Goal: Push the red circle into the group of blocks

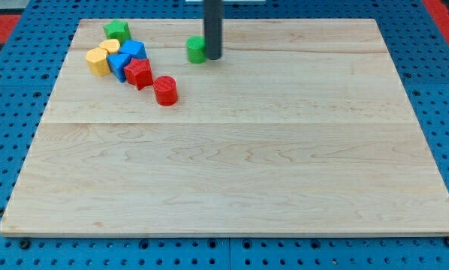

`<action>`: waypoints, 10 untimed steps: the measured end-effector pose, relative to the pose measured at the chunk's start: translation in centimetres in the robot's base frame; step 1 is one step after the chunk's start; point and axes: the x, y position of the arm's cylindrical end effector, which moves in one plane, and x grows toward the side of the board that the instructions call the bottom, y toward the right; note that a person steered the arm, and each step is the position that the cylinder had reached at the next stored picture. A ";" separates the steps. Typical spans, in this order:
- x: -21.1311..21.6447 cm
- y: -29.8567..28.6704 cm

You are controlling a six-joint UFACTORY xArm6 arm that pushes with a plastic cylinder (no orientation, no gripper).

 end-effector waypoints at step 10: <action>5.7 -4.2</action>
